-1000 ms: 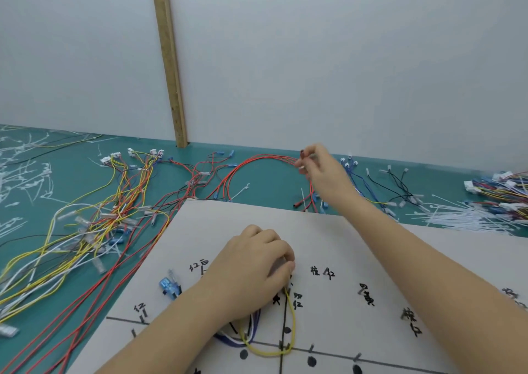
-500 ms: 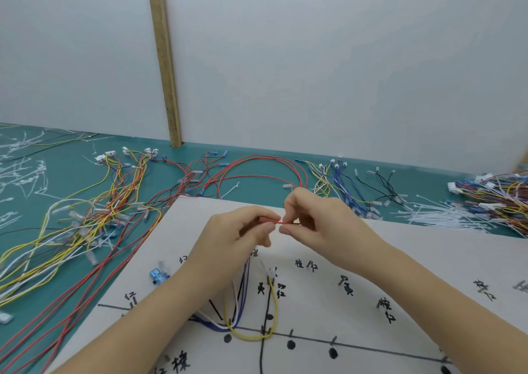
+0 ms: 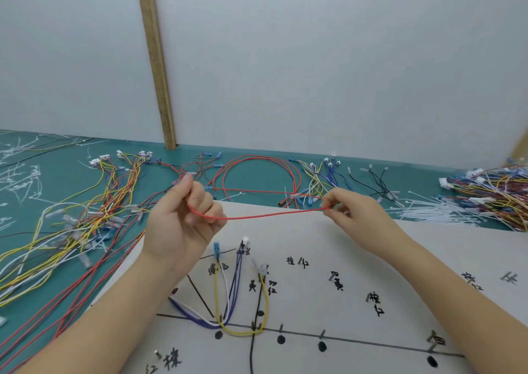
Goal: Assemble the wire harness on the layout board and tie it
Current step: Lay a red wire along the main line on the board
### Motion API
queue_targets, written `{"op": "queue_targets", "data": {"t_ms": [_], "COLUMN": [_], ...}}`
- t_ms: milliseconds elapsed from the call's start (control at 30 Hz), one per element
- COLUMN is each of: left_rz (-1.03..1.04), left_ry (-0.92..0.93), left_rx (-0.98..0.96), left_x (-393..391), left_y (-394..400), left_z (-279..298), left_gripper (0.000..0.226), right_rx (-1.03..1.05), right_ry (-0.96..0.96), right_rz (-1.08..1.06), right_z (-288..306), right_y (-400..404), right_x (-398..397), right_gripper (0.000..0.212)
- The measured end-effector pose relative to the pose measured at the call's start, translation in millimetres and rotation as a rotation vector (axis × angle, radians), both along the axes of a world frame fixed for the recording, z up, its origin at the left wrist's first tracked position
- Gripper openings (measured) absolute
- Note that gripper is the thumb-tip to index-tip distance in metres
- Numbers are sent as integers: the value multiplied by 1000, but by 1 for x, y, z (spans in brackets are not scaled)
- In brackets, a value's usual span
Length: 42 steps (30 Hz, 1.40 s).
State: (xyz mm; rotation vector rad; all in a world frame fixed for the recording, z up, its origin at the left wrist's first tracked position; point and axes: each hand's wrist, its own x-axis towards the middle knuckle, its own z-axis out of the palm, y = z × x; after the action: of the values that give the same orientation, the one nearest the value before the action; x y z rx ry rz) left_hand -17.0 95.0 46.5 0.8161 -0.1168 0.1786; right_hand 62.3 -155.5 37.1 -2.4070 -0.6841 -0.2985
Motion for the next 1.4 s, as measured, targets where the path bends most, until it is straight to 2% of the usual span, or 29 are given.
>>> {"op": "queue_targets", "data": {"t_ms": [100, 133, 267, 300, 367, 433, 500, 533, 600, 667, 767, 833, 967, 1000, 1067, 1133, 1267, 1400], "left_rz": [20, 38, 62, 43, 10, -1, 0, 3, 17, 32, 25, 11, 13, 14, 14, 14, 30, 86], "left_ry": [65, 104, 243, 245, 227, 215, 210, 210, 209, 203, 185, 177, 181, 184, 187, 187, 201, 198], "left_rx": [17, 57, 406, 487, 595, 660, 688, 689, 671, 645, 634, 660, 664, 657, 659, 671, 625, 629], "left_x": [3, 5, 8, 7, 6, 6, 5, 5, 5, 6, 6, 6, 7, 7, 8, 9, 8, 9], "left_y": [2, 2, -6, -8, -11, -12, -11, -11, -11, -10, -9, -9, -9, -9, -9, -9, -9, -8], "left_z": [-1, -2, -10, -13, -16, -17, -16, -16, -16, -16, -16, -17, -18, -18, -19, -19, -19, -19], "left_gripper": [48, 50, 34, 30, 27, 25, 25, 25, 24, 24, 24, 24, 23, 23, 22, 22, 20, 27], "right_rx": [54, 135, 760, 863, 911, 824, 671, 526, 85, -219, -308, -132, 706, 873, 1077, 1129, 1037, 969], "right_ry": [28, 79, 444, 498, 526, 520, 473, 386, 134, 15, 34, 122, 488, 548, 616, 638, 681, 794], "right_rz": [-36, -19, 250, 300, 373, 430, 388, 304, 75, -35, -169, -186, 144, 213, 295, 301, 280, 432], "right_z": [-3, -3, 4, 6, 8, 10, 10, 7, 0, -7, -10, -6, 9, 14, 22, 27, 28, 28], "right_y": [-2, -2, 9, 11, 13, 13, 12, 9, 3, -5, -16, -17, -6, -4, -5, -8, -17, -26], "right_x": [4, 4, -7, -10, -15, -18, -17, -14, -3, 5, 13, 13, -1, -3, -5, -6, -7, -5], "right_gripper": [13, 13, 10, 10, 11, 10, 9, 13, 20, 22, 28, 26, 47, 50, 51, 46, 23, 31]}}
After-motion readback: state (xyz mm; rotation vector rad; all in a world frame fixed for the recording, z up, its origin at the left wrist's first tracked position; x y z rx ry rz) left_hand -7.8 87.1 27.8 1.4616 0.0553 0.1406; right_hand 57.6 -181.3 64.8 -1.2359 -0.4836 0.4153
